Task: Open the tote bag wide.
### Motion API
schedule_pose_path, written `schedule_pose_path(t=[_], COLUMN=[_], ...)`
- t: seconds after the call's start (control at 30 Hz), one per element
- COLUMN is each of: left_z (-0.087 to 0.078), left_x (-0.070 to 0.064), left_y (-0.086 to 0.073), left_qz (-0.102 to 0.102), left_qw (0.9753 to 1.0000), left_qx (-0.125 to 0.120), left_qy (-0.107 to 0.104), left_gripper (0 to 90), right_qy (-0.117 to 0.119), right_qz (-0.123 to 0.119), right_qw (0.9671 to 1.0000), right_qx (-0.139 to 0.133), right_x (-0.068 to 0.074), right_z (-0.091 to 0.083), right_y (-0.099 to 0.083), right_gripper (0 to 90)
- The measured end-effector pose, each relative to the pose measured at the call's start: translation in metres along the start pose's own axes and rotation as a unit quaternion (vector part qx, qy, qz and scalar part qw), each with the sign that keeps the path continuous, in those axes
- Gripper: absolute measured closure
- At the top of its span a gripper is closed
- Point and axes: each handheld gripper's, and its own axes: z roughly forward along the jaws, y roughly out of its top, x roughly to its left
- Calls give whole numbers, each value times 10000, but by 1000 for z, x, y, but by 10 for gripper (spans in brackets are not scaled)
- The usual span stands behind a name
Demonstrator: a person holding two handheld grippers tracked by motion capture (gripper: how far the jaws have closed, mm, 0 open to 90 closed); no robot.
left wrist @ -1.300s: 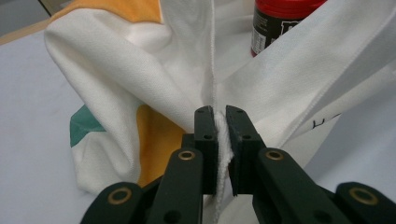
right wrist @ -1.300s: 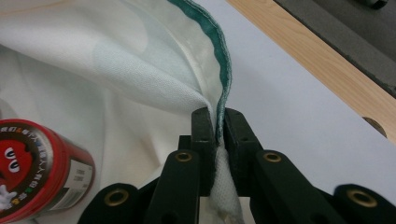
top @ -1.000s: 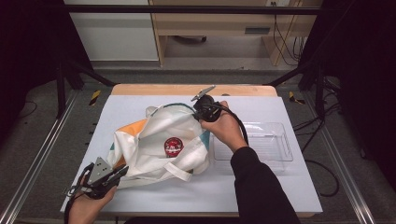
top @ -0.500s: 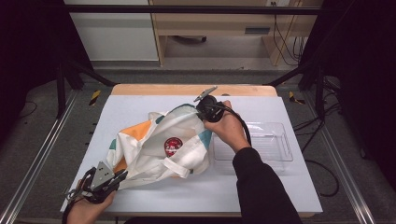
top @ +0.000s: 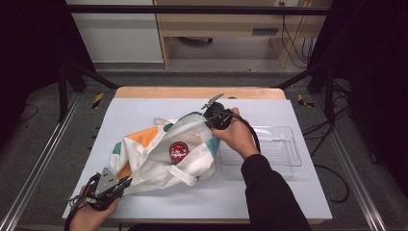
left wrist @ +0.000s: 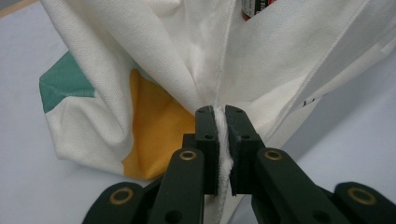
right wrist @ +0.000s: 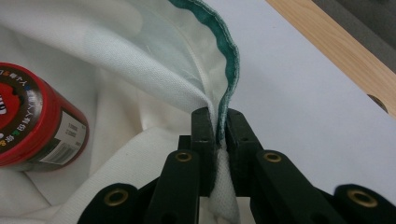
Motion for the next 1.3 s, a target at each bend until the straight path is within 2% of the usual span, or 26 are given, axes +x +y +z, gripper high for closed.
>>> schedule_pose_path(t=[0.27, 0.33, 0.37, 0.43, 0.63, 0.67, 0.7, 0.73, 0.97, 1.13, 1.3], left_z=[1, 2, 2, 3, 3, 3, 3, 2, 2, 0, -2], left_x=[0, 0, 0, 0, -1, -1, -1, -1, -2, -2, -3], left_y=[-1, -1, -1, -2, 0, 1, 1, 1, 4, 6, 7], left_qz=[-88, -99, -112, -146, -166, -167, -154, -168, -298, -356, -352], left_qw=[9999, 9998, 9998, 9997, 9992, 9992, 9991, 9990, 9971, 9961, 9952], left_qx=[-110, -151, -169, -202, -350, -372, -402, -423, -690, -795, -901], left_qy=[-16, -13, -12, -25, -2, -4, 12, 13, 86, 111, 132], left_gripper=[836, 828, 806, 798, 694, 694, 662, 662, 498, 463, 454], right_qy=[154, 112, 70, 71, 97, 97, 62, 62, 106, 157, 187], right_qz=[-16, 0, 39, 52, 164, 164, 149, 149, 179, 205, 186], right_qw=[9998, 9999, 9999, 10000, 9994, 9994, 9991, 9991, 9973, 9962, 9946], right_qx=[87, 86, 63, 43, -294, -294, -396, -396, -706, -829, -1004], right_x=[3, 3, 3, 3, 7, 7, 9, 9, 15, 21, 29], right_z=[4, 4, 3, 3, -6, -6, -10, -10, -31, -44, -64], right_y=[-5, -5, -5, -5, -1, -1, 0, 0, 6, 6, 4], right_gripper=[788, 727, 667, 642, 450, 450, 423, 423, 327, 301, 316])
